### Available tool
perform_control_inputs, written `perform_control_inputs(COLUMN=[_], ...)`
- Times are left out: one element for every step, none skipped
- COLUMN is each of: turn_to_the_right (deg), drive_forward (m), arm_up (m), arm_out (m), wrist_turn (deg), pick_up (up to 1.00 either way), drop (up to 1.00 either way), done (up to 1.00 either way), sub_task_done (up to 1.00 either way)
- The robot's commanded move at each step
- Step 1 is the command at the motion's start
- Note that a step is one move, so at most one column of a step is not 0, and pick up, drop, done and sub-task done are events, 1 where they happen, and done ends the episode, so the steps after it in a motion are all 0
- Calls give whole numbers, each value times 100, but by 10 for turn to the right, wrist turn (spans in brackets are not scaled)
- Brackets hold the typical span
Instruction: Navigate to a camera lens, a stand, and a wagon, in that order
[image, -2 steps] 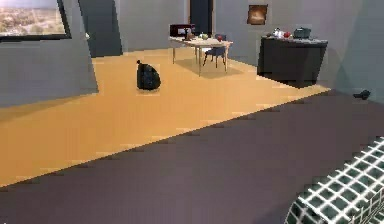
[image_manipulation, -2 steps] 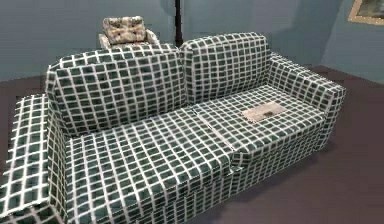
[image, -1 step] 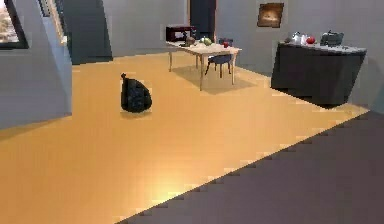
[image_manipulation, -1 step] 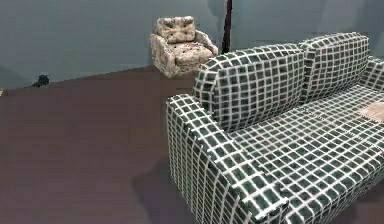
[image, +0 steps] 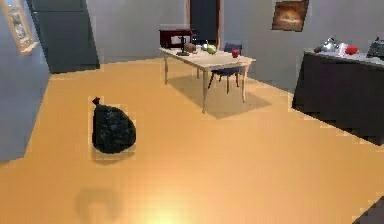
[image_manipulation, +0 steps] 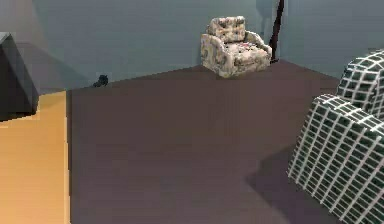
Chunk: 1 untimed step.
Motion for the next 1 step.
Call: perform_control_inputs(turn_to_the_right=[0], drive_forward=[100], arm_up=[0], arm_out=[0], wrist_turn=[0], pick_up=[0], drop=[0], done=[0], sub_task_done=[0])
